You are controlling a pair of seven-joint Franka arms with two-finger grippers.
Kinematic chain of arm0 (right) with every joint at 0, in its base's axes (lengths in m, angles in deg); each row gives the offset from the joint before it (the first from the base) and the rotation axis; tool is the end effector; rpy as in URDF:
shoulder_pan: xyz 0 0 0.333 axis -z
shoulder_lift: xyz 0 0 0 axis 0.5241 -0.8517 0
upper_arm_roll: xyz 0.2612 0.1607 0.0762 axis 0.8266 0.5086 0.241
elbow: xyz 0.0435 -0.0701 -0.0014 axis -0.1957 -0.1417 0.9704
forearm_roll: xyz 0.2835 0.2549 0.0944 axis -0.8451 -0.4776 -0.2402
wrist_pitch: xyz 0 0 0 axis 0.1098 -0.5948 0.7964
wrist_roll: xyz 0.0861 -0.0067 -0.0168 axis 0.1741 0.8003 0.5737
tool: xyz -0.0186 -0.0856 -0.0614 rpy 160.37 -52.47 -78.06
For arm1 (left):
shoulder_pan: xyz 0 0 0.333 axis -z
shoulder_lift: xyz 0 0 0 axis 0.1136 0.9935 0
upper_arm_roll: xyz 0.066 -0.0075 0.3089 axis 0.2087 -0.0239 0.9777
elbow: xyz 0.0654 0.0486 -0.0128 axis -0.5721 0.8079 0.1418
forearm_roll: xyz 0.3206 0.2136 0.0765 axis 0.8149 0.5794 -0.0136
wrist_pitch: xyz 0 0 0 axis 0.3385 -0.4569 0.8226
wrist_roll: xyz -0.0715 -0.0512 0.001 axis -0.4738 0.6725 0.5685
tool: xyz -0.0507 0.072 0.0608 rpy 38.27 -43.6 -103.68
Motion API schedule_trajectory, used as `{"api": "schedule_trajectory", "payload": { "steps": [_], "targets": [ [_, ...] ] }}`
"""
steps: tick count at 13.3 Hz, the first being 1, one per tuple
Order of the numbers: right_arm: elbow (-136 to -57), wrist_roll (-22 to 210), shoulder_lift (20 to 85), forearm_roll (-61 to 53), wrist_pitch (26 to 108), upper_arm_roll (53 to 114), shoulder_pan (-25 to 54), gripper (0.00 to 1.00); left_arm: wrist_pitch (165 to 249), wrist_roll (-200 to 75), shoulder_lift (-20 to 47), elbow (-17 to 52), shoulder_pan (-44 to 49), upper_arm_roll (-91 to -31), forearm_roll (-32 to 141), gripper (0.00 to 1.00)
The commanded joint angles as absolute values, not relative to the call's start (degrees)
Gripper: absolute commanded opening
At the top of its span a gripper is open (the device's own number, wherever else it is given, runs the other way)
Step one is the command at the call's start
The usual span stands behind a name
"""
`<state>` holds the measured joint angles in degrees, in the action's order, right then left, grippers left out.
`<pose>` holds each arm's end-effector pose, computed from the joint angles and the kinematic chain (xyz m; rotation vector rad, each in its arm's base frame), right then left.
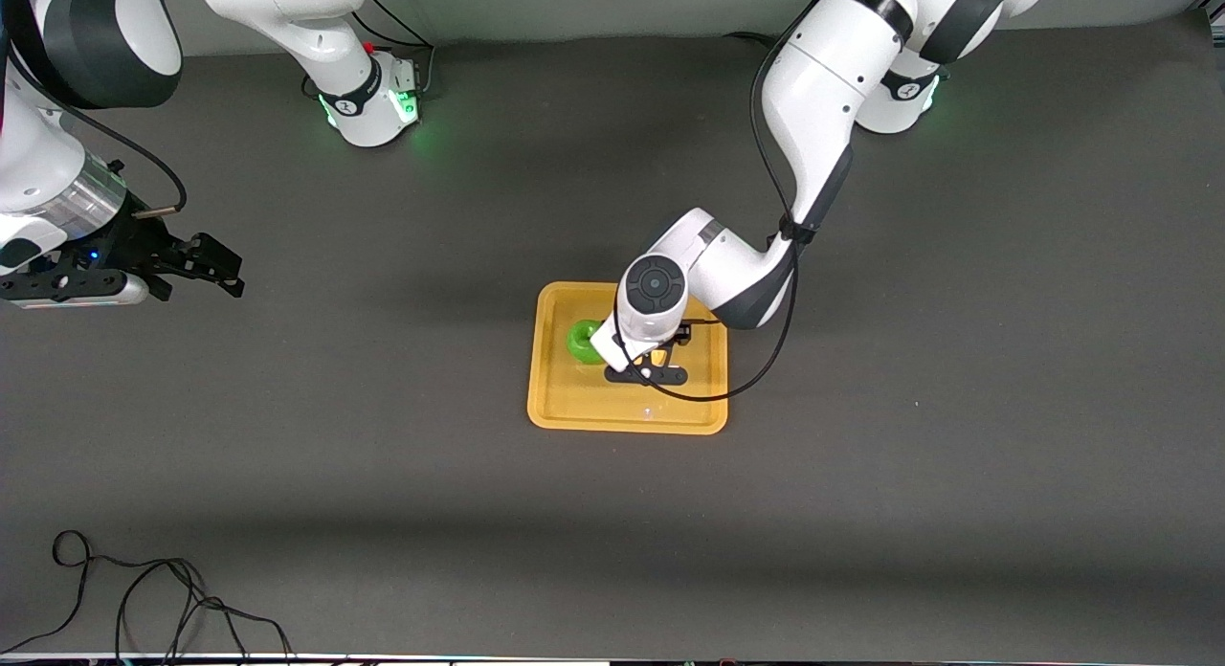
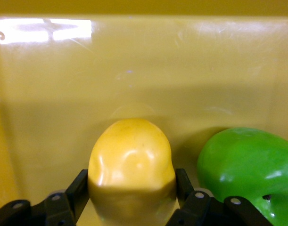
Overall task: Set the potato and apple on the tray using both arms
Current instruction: 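Lower the potato beside the apple and open the left gripper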
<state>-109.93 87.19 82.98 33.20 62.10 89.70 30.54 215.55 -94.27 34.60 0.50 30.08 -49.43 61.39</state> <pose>0.5330 0.0171 0.5377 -3.1350 0.0026 -0.1415 0.5312 -0.4851 0.2034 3.0794 -0.0578 -0.1795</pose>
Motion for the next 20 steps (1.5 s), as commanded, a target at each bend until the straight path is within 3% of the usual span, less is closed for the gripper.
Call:
{"api": "schedule_trajectory", "payload": {
  "steps": [1, 6, 12, 20],
  "targets": [
    [-107.80, 85.44, 82.47, 33.68, 59.43, 89.67, 30.02, 1.00, 215.36, -95.47, 35.51, -1.27, 31.27, -48.45, 62.28, 1.00],
    [-106.04, 85.53, 82.29, 33.68, 57.32, 89.67, 29.94, 1.00, 213.17, -95.29, 34.54, -1.88, 30.83, -48.45, 62.10, 1.00],
    [-106.12, 85.36, 82.29, 33.42, 57.23, 89.67, 30.02, 1.00, 196.40, -94.41, 32.88, -11.98, 26.53, -48.97, 61.67, 1.00],
    [-105.33, 83.69, 81.42, 33.51, 56.97, 89.67, 28.00, 1.00, 175.39, -80.98, 18.74, -12.87, 12.30, -49.06, 59.12, 1.00]
  ]
}}
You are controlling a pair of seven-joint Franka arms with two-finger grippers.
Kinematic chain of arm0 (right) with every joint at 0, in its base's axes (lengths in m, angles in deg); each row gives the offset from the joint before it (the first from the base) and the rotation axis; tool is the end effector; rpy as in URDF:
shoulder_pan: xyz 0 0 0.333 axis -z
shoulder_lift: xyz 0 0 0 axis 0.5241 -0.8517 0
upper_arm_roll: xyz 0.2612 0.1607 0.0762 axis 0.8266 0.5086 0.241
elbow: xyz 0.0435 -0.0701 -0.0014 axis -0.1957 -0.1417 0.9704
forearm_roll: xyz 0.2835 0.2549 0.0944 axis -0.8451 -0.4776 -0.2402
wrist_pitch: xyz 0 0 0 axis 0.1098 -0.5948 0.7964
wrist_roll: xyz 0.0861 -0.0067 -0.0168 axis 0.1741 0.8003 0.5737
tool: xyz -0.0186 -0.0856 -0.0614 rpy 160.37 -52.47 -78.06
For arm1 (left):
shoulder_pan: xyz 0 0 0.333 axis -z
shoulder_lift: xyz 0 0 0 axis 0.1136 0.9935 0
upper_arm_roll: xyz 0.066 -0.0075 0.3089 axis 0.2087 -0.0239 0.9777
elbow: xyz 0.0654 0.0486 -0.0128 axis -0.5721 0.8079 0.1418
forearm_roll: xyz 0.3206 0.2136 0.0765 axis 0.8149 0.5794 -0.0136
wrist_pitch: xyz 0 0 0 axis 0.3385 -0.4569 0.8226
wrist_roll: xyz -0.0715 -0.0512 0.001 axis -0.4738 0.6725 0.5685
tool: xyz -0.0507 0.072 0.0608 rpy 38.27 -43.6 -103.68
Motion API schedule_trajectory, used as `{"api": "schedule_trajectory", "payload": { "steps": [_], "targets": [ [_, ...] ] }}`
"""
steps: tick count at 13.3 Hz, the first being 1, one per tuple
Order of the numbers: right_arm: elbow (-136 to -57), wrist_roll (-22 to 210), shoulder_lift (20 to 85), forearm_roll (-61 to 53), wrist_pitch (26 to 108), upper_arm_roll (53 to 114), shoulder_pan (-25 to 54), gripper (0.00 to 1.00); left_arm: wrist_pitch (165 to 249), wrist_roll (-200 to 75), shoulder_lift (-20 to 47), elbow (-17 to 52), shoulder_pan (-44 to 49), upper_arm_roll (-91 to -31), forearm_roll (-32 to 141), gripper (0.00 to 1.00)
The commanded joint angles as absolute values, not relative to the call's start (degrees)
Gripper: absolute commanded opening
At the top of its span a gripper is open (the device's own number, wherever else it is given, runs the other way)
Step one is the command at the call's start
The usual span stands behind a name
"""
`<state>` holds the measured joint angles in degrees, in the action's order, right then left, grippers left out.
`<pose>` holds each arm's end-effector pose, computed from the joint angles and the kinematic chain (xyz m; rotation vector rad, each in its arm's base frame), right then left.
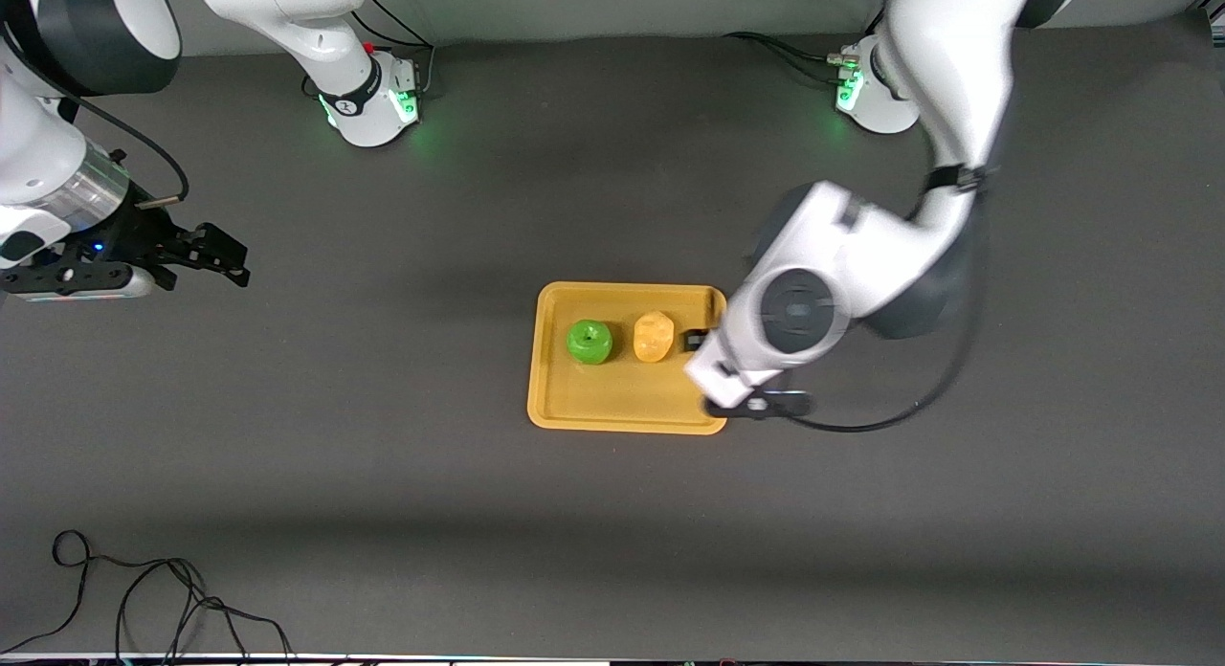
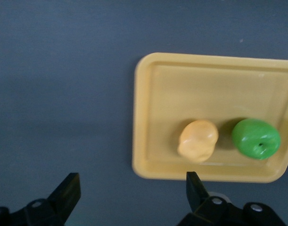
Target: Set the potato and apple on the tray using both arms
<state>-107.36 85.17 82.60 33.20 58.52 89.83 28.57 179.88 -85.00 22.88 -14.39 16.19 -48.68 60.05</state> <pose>0.5322 0.0367 0.5501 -3.1350 0.0002 -0.1032 0.6228 -0.3294 0.4217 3.1111 0.0273 -0.3818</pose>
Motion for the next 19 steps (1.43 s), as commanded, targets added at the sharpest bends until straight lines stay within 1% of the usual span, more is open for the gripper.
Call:
{"api": "schedule_trajectory", "payload": {
  "steps": [1, 5, 9, 12, 13, 16, 19],
  "targets": [
    [-105.24, 83.34, 81.33, 33.42, 56.79, 89.67, 28.00, 1.00, 173.54, -79.05, 17.24, -12.79, 10.46, -48.89, 59.55, 1.00],
    [-105.16, 84.21, 82.03, 33.50, 55.65, 88.88, 28.35, 1.00, 168.08, -70.70, 10.39, -11.12, 3.86, -48.62, 63.41, 1.00],
    [-104.63, 84.39, 82.03, 33.42, 55.38, 88.79, 28.70, 1.00, 168.42, -62.17, 1.08, -4.45, -3.43, -48.71, 63.42, 1.00],
    [-104.10, 84.65, 82.03, 33.42, 55.21, 87.57, 28.70, 1.00, 169.56, -60.93, -2.54, -1.72, -5.11, -48.62, 63.33, 1.00],
    [-104.01, 85.26, 81.94, 33.42, 55.21, 87.38, 28.70, 1.00, 171.31, -61.01, -4.29, 0.20, -5.29, -48.62, 63.33, 1.00],
    [-104.01, 85.44, 81.94, 33.42, 55.21, 87.38, 28.62, 1.00, 176.50, -60.84, -10.18, 8.90, -5.91, -48.36, 63.33, 1.00],
    [-104.10, 85.44, 81.94, 33.42, 55.21, 87.38, 28.53, 1.00, 175.98, -57.16, -10.28, 8.66, -3.46, -43.54, 62.72, 1.00]
  ]
}}
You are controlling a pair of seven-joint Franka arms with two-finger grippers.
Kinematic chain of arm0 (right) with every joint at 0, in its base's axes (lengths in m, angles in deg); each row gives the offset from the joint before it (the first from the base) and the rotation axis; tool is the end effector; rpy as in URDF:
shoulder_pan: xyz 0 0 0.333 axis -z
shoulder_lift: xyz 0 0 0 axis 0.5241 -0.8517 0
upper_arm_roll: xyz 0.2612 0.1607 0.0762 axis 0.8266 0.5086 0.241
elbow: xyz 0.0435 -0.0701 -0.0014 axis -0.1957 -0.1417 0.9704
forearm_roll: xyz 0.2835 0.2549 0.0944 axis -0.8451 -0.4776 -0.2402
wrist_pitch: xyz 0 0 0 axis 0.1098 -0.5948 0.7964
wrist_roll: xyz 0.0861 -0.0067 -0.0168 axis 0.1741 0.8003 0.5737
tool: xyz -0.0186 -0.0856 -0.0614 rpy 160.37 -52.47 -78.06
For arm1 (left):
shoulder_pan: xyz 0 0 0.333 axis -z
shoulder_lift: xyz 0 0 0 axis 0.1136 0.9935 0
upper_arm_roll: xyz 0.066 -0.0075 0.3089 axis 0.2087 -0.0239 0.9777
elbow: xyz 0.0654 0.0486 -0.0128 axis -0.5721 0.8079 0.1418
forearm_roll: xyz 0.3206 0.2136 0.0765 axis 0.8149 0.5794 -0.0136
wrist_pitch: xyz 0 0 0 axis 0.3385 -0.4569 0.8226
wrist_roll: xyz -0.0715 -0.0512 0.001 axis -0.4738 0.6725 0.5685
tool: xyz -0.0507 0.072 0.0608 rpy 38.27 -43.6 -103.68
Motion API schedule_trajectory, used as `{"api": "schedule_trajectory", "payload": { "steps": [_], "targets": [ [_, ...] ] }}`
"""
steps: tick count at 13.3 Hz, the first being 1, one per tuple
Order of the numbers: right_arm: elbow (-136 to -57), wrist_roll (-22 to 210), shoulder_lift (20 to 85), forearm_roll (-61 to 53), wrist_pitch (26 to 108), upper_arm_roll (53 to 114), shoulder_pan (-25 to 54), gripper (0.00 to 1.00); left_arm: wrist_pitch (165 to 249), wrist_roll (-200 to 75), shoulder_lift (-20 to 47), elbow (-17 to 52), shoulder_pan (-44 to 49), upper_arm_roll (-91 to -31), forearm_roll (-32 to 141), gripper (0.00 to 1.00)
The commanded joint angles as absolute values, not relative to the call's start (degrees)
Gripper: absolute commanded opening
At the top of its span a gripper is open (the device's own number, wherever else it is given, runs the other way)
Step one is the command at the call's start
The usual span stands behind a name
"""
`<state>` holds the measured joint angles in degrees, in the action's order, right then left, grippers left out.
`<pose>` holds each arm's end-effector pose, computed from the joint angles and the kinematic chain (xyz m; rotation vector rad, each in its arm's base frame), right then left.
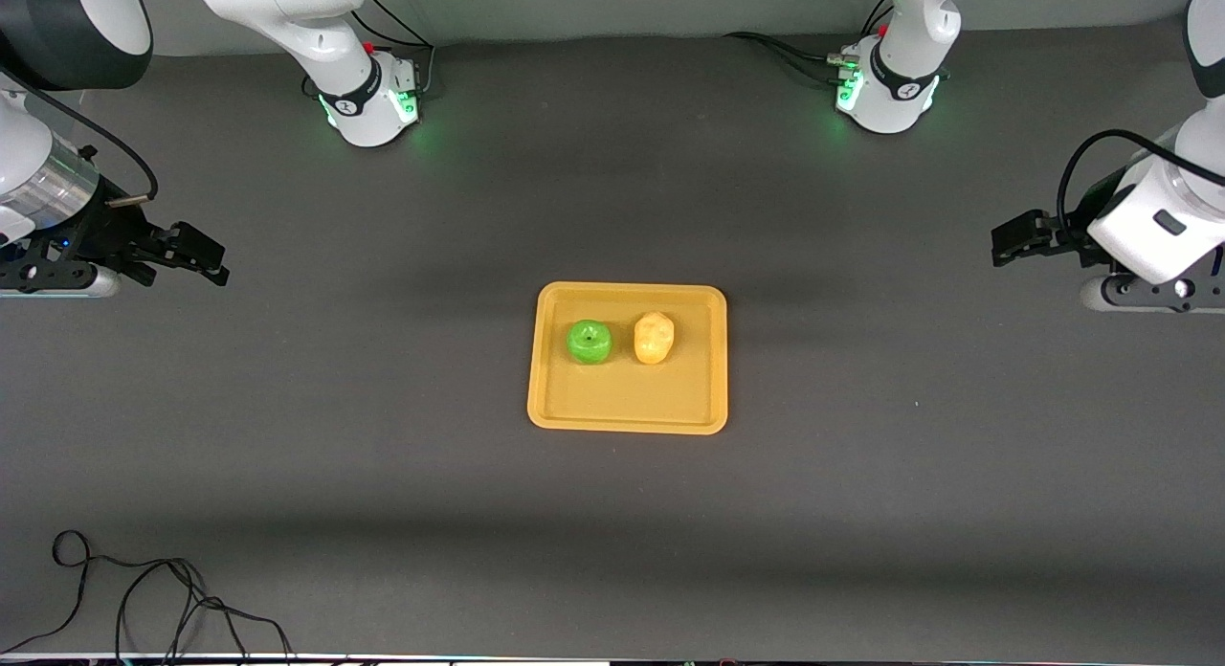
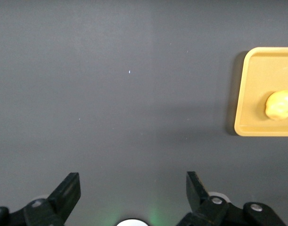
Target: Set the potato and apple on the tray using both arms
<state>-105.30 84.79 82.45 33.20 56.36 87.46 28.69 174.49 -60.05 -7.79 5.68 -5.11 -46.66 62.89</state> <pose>0.5337 0.0126 0.5627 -3.1311 0.0784 -0.0960 0.5639 -0.0549 0.5954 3.1290 -0.0482 -0.1944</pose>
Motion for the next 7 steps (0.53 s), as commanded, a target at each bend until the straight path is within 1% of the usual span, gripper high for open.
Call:
{"api": "schedule_trajectory", "payload": {
  "steps": [1, 3, 7],
  "targets": [
    [-104.10, 85.44, 81.94, 33.42, 55.21, 87.38, 28.62, 1.00, 175.11, -57.15, -10.19, 7.70, -3.45, -43.35, 62.72, 1.00],
    [-104.10, 85.44, 81.94, 33.42, 55.21, 87.29, 28.62, 1.00, 173.70, -57.15, -10.19, 6.55, -3.45, -43.44, 62.81, 1.00],
    [-104.10, 85.18, 81.86, 33.42, 55.12, 87.29, 28.70, 1.00, 173.52, -57.15, -10.02, 6.38, -3.36, -43.61, 63.24, 1.00]
  ]
}}
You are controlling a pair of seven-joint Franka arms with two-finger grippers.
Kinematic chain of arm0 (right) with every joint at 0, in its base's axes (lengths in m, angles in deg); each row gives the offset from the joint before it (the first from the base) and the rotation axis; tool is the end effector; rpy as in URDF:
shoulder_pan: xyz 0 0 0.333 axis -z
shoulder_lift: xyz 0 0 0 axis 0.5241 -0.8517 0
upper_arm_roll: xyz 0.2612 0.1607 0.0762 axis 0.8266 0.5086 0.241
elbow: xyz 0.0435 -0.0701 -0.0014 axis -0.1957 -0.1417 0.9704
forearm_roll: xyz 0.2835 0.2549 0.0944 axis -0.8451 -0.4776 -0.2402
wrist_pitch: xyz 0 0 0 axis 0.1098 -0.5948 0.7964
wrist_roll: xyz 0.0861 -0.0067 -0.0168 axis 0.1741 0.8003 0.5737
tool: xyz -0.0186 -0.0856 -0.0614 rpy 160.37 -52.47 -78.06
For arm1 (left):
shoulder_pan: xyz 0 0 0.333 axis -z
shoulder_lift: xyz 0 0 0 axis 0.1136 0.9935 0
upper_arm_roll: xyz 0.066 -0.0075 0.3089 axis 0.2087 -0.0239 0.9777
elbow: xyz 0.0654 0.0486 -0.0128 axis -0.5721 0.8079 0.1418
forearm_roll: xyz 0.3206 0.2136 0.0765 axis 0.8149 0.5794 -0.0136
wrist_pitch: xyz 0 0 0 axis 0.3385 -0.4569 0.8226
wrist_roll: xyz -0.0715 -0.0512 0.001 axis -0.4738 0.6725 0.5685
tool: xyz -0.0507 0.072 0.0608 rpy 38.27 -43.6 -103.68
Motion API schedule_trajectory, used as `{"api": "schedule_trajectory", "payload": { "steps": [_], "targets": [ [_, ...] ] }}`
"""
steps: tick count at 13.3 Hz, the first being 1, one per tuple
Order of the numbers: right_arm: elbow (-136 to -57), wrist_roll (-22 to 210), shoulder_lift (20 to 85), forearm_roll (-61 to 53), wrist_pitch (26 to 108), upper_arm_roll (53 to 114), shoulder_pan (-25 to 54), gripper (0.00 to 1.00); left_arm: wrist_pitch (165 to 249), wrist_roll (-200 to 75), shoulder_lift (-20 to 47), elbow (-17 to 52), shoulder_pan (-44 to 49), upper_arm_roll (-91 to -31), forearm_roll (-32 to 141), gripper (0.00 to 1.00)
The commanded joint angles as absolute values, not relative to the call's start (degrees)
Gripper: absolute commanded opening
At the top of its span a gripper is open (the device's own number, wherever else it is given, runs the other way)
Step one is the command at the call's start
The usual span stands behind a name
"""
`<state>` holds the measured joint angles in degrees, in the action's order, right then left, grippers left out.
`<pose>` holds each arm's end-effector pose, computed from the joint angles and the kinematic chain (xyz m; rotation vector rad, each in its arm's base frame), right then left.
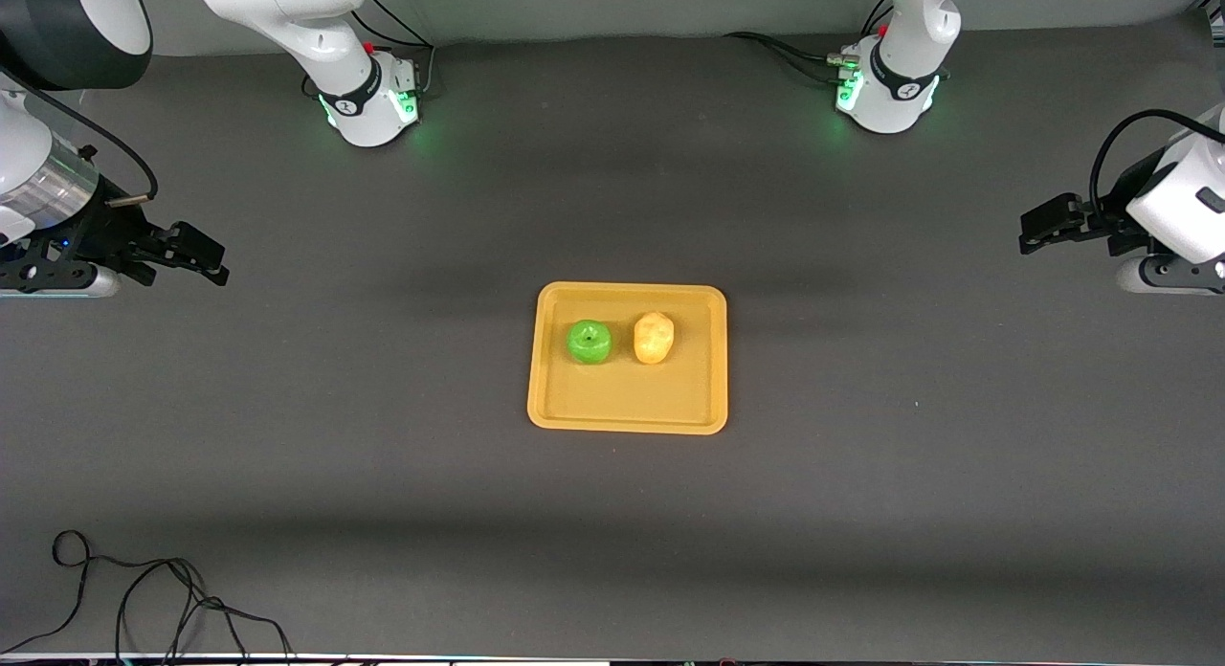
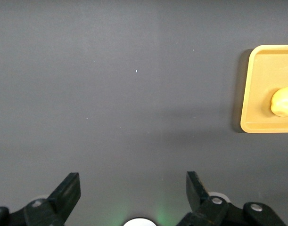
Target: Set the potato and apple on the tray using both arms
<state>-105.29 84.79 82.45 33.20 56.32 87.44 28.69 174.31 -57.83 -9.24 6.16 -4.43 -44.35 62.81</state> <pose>0.5336 0.0125 0.5627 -3.1311 0.0789 -0.0952 0.5577 -0.0396 0.6054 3.1277 -0.0644 -0.1724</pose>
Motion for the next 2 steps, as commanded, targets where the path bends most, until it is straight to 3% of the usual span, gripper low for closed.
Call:
{"api": "schedule_trajectory", "payload": {
  "steps": [1, 2],
  "targets": [
    [-104.10, 85.18, 81.86, 33.42, 55.12, 87.21, 28.70, 1.00, 173.52, -57.15, -9.93, 6.38, -3.36, -43.61, 63.25, 1.00],
    [-104.10, 85.27, 81.86, 33.42, 55.12, 87.21, 28.70, 1.00, 173.52, -57.15, -9.93, 6.46, -3.36, -43.61, 63.33, 1.00]
  ]
}}
